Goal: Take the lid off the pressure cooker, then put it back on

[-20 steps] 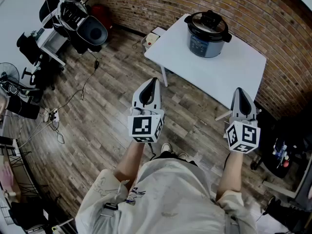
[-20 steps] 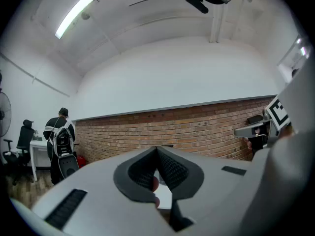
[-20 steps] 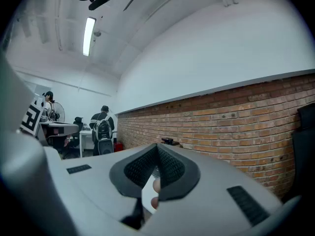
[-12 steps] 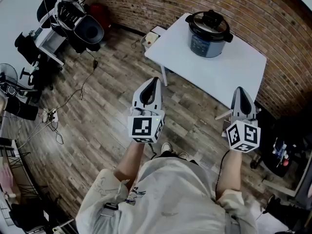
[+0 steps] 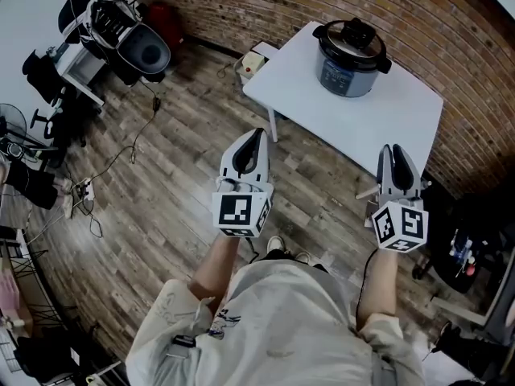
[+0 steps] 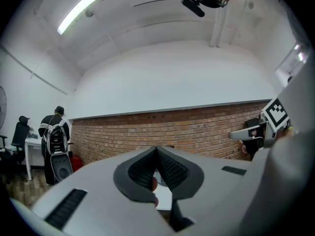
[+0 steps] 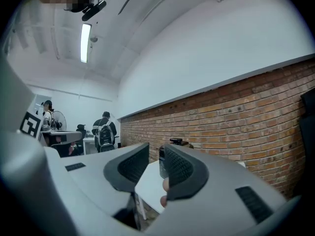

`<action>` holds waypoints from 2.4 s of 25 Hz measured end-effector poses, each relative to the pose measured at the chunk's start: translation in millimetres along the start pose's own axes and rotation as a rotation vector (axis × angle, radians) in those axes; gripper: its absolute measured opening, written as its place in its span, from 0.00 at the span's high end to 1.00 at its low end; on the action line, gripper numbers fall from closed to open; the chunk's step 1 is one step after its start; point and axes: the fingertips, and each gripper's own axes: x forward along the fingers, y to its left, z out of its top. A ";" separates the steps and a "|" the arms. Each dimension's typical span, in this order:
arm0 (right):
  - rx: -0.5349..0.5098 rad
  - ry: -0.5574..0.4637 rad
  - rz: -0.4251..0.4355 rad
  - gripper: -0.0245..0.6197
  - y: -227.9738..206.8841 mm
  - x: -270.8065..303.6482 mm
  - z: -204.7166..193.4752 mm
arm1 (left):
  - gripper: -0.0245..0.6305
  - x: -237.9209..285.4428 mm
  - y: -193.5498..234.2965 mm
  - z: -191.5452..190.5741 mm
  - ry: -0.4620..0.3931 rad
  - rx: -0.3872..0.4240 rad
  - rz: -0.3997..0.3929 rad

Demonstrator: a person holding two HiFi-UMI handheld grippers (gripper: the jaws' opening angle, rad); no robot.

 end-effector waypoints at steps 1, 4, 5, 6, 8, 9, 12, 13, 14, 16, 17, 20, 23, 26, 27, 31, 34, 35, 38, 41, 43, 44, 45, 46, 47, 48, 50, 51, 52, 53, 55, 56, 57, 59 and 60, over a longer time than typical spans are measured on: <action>0.003 0.001 0.004 0.74 2.5 1.5 -0.9 | 0.94 -0.2 1.6 -0.7 -0.002 0.007 -0.005; 0.010 0.000 0.000 0.65 7.6 7.5 -1.7 | 0.94 0.5 8.1 -3.7 -0.003 0.021 -0.012; 0.012 -0.004 -0.004 0.63 8.9 10.5 -1.4 | 0.94 1.9 11.3 -4.8 -0.003 0.018 -0.014; 0.015 -0.007 -0.008 0.60 10.5 13.8 -1.1 | 0.94 3.5 14.9 -6.1 -0.002 0.013 -0.015; 0.016 -0.007 -0.008 0.54 16.2 20.9 -1.3 | 0.94 6.7 23.0 -9.1 0.005 0.002 -0.022; 0.013 -0.004 -0.005 0.54 20.4 24.3 -1.5 | 0.94 8.1 27.4 -11.1 0.012 -0.004 -0.026; -0.003 0.001 -0.001 0.54 34.4 31.4 -1.3 | 0.92 10.7 40.2 -18.0 0.036 -0.015 -0.033; -0.009 0.000 -0.001 0.54 38.8 32.8 -0.9 | 0.89 11.0 43.6 -20.3 0.043 -0.018 -0.036; -0.015 -0.002 -0.003 0.54 42.7 33.8 -0.7 | 0.83 11.4 46.4 -22.6 0.049 -0.022 -0.041; -0.025 -0.006 -0.007 0.54 48.6 35.8 -1.1 | 0.76 12.9 51.3 -26.6 0.058 -0.026 -0.052; -0.026 -0.005 -0.008 0.54 50.4 37.2 -1.9 | 0.75 14.1 53.2 -28.4 0.062 -0.025 -0.058; -0.022 -0.004 -0.017 0.54 48.6 42.7 -4.0 | 0.74 19.7 56.1 -31.7 0.069 -0.018 -0.068; -0.014 -0.003 -0.022 0.54 44.7 51.9 -6.8 | 0.74 28.5 60.0 -35.1 0.075 -0.013 -0.071; -0.012 -0.002 -0.022 0.54 38.3 64.7 -11.2 | 0.74 42.3 61.9 -40.7 0.084 -0.007 -0.075; -0.008 -0.005 -0.022 0.54 34.9 70.4 -12.4 | 0.74 48.6 62.1 -42.6 0.087 -0.003 -0.078; 0.004 -0.013 -0.026 0.54 18.6 99.3 -14.4 | 0.74 81.9 63.2 -46.7 0.092 0.018 -0.089; 0.009 -0.019 -0.032 0.54 -0.1 126.6 -12.7 | 0.74 116.2 63.5 -49.5 0.099 0.024 -0.093; 0.010 -0.020 -0.032 0.54 -7.0 136.4 -12.1 | 0.74 128.8 62.4 -50.9 0.105 0.023 -0.098; 0.022 -0.018 -0.031 0.54 -29.7 165.0 -11.1 | 0.74 165.6 56.1 -54.9 0.126 0.021 -0.114; 0.038 -0.026 -0.034 0.54 -53.3 195.5 -7.1 | 0.74 203.8 52.5 -56.3 0.144 0.034 -0.124; 0.045 -0.029 -0.036 0.54 -68.7 217.8 -3.7 | 0.74 231.9 52.3 -54.6 0.149 0.043 -0.128; 0.049 -0.030 -0.037 0.54 -76.4 228.3 -2.6 | 0.74 246.0 52.2 -53.5 0.149 0.046 -0.129; 0.052 -0.030 -0.039 0.54 -84.1 237.9 -1.9 | 0.74 259.6 51.6 -52.8 0.150 0.049 -0.131; 0.055 -0.030 -0.041 0.54 -91.7 246.8 -1.5 | 0.74 272.9 50.6 -52.6 0.151 0.054 -0.133; 0.059 -0.029 -0.042 0.54 -99.1 255.0 -1.3 | 0.74 285.8 49.1 -52.8 0.152 0.059 -0.136; 0.061 -0.029 -0.043 0.54 -106.4 262.6 -1.2 | 0.74 298.4 47.1 -53.4 0.153 0.062 -0.139; 0.065 -0.028 -0.047 0.54 -121.0 276.2 -1.6 | 0.74 321.5 41.8 -55.8 0.154 0.068 -0.149; 0.067 -0.027 -0.050 0.54 -127.5 282.6 -2.1 | 0.73 332.0 39.1 -57.3 0.156 0.071 -0.155; 0.070 -0.027 -0.049 0.54 -133.0 289.2 -2.8 | 0.73 341.5 37.3 -59.1 0.159 0.072 -0.161; 0.072 -0.027 -0.046 0.54 -137.2 296.0 -3.8 | 0.73 350.2 36.7 -61.0 0.164 0.073 -0.164; 0.072 -0.028 -0.035 0.54 -143.5 309.0 -4.9 | 0.72 365.7 37.6 -63.8 0.171 0.077 -0.163; 0.073 -0.028 -0.034 0.54 -146.5 314.5 -4.8 | 0.72 372.5 38.2 -64.1 0.172 0.079 -0.161; 0.074 -0.027 -0.034 0.54 -149.3 319.0 -4.4 | 0.72 378.5 38.9 -63.9 0.171 0.080 -0.160; 0.074 -0.028 -0.034 0.54 -153.9 326.1 -2.9 | 0.72 388.7 40.8 -62.6 0.170 0.077 -0.161; 0.071 -0.031 -0.032 0.54 -155.7 329.2 -1.6 | 0.72 393.7 42.0 -61.9 0.169 0.076 -0.163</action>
